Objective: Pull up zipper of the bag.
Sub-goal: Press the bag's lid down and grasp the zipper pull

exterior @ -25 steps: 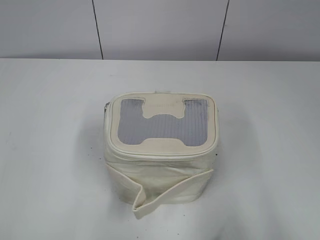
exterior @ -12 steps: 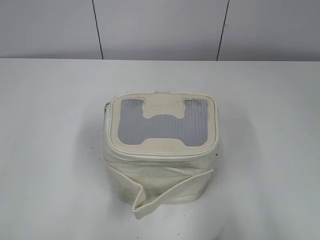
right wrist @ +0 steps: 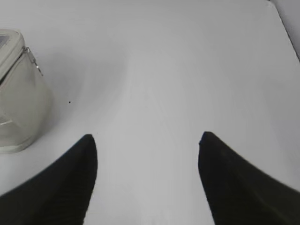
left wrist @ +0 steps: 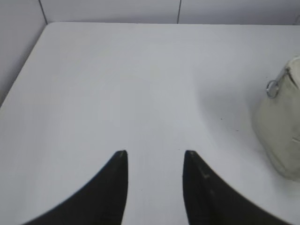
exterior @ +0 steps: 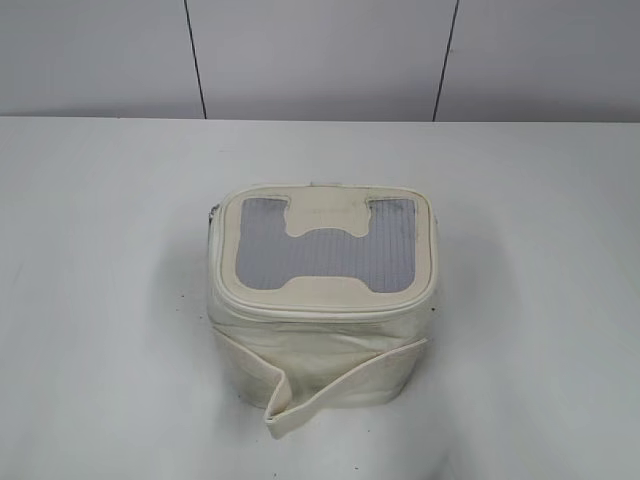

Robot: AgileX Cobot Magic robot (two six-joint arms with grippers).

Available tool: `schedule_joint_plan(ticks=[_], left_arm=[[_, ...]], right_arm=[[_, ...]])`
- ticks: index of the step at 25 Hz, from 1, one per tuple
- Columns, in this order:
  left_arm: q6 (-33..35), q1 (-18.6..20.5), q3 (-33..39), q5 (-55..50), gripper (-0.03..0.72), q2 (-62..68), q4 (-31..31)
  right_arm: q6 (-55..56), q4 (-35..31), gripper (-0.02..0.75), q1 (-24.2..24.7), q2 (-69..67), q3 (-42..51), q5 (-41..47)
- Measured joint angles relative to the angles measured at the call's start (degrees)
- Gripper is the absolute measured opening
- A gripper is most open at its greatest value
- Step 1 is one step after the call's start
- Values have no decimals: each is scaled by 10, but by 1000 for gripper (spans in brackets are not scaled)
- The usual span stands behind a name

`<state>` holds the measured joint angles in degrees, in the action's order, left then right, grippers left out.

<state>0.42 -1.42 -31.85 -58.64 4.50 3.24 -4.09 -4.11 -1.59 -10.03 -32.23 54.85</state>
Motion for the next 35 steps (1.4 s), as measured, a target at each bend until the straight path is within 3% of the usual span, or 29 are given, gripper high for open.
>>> schedule_joint_plan(ticks=[4,12,17,21,24,31,35], left_arm=[[0,0,-5,32,306,47,44],[3,0,-16,138,306,178,153],[102,0,-37,165,306,268,236],[217,0,-42,169,321,357,336],[263,0,-49,171,365,444,391],[348,0,-104,169,386,585,440],[373,0,-137,157,386,656,461]], right_arm=[[-18,-3,529,-19,-86,-33,-34],[-105,-6,496,-119,-307,-141,-64],[-165,-17,471,-154,-461,-266,-54],[-248,-62,468,-162,-579,-375,-12],[-302,-103,469,-163,-665,-454,27],[-402,-236,469,-164,-872,-666,135],[-426,-257,469,-185,-984,-781,141]])
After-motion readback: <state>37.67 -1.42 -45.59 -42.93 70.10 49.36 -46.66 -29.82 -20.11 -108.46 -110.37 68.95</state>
